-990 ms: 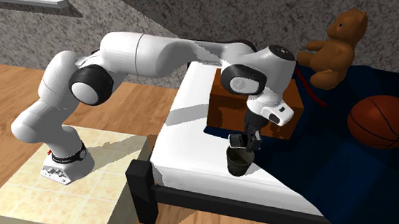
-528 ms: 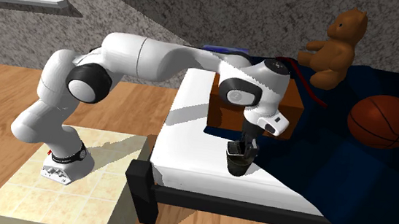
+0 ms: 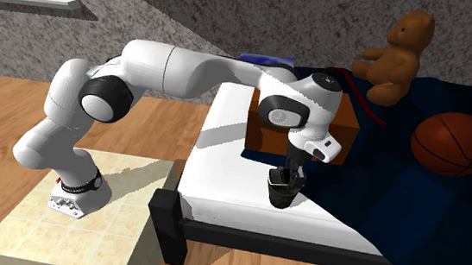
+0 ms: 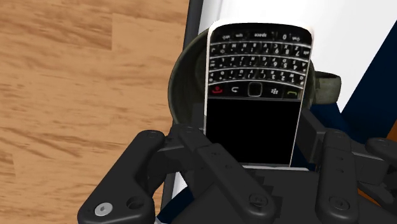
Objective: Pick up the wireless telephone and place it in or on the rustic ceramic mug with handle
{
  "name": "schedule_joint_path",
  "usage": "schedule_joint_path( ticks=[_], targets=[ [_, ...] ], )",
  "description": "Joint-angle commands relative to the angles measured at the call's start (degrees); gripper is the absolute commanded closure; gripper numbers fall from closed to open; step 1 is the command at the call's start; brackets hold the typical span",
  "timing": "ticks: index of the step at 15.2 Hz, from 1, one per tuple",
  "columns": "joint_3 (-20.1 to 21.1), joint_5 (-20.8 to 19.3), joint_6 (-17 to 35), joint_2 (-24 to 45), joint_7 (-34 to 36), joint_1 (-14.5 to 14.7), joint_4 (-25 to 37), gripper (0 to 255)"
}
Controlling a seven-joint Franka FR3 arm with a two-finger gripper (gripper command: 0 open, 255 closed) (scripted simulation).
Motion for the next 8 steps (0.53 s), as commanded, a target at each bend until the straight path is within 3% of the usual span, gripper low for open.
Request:
schedule_joint_path(
  ticks=[1,6,8],
  targets=[
    [0.0,0.0,0.0,0.0,0.0,0.0,0.0,0],
    [0.0,0.0,0.0,0.0,0.0,0.0,0.0,0],
    [0.0,0.0,-4.3,0.7,0.1,0.0,5.0,0]
  ],
)
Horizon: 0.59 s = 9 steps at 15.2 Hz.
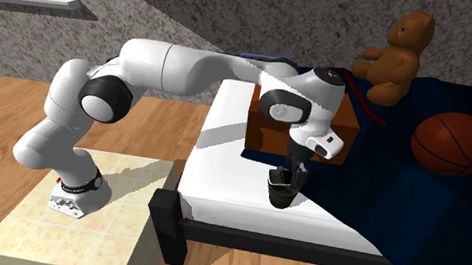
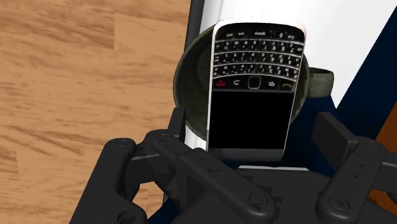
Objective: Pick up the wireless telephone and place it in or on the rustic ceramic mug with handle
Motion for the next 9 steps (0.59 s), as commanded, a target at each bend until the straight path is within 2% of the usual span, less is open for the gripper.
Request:
schedule_joint_path(
  ticks=[1,2,9],
  targets=[
    [0.0,-0.1,-4.4,1.2,0.2,0.1,5.5,0],
    [0.0,-0.1,-6.3,1.9,0.2,0.1,8.2,0],
    [0.0,-0.1,-6.3,1.9,0.2,0.1,8.2,0]
  ],
)
